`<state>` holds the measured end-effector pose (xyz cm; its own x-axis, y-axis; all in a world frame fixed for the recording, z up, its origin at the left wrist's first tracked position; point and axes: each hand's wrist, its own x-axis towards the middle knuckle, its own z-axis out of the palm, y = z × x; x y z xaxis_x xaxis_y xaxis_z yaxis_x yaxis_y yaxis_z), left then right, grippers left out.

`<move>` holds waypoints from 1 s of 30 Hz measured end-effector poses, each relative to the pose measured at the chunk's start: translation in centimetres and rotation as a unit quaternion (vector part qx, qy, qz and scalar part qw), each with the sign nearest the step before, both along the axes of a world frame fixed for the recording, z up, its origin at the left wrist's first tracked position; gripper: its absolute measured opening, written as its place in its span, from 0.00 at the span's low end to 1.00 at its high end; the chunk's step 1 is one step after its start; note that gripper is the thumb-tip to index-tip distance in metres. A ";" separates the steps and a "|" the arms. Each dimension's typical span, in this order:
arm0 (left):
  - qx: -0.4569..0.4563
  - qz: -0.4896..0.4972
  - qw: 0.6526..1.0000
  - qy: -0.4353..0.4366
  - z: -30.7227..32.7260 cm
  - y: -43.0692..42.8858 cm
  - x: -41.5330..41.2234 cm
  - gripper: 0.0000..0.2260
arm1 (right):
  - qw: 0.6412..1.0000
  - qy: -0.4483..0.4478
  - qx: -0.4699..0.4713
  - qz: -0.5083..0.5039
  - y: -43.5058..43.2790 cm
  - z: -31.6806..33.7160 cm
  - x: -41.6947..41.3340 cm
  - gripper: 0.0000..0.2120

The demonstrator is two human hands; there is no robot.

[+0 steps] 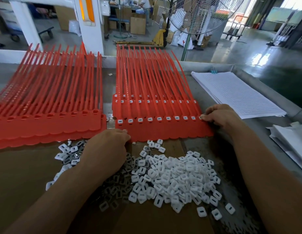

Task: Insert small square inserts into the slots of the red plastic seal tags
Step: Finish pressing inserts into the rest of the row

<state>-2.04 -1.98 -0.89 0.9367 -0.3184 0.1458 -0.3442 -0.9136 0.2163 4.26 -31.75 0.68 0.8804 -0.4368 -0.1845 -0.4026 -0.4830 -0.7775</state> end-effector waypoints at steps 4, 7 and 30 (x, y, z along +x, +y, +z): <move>0.002 0.003 1.000 -0.008 -0.1 0.0 -0.1 0.19 | 1.000 -0.018 0.021 0.003 -0.1 -0.1 -0.5 0.11; 0.001 0.002 1.000 -0.012 -0.2 0.1 -0.1 0.19 | 1.000 -0.023 0.009 -0.017 0.2 -0.1 -0.3 0.11; -0.083 0.106 0.990 -0.048 -0.3 0.4 -0.1 0.20 | 0.993 0.051 -0.028 0.098 -0.7 0.5 -3.4 0.10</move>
